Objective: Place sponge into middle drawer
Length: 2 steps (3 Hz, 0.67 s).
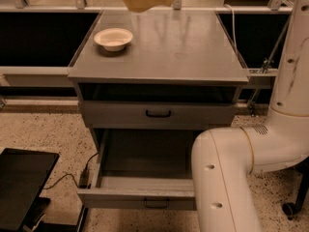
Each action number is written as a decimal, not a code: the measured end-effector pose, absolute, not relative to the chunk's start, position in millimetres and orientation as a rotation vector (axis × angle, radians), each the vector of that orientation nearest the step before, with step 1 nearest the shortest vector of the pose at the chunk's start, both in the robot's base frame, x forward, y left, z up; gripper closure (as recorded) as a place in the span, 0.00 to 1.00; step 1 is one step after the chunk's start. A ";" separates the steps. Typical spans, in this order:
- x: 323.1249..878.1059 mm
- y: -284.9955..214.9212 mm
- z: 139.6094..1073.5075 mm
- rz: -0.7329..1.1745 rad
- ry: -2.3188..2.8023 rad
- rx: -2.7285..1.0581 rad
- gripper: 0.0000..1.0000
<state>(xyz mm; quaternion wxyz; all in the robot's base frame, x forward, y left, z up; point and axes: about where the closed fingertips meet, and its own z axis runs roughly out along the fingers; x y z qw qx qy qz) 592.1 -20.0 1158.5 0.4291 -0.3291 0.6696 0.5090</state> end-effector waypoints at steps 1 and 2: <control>592.1 -20.0 1158.5 1.271 1.671 -0.822 1.00; 592.1 -20.0 1158.5 1.271 1.671 -0.822 0.81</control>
Offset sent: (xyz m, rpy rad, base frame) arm 0.0000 0.0000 0.0000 0.0000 0.0000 0.0000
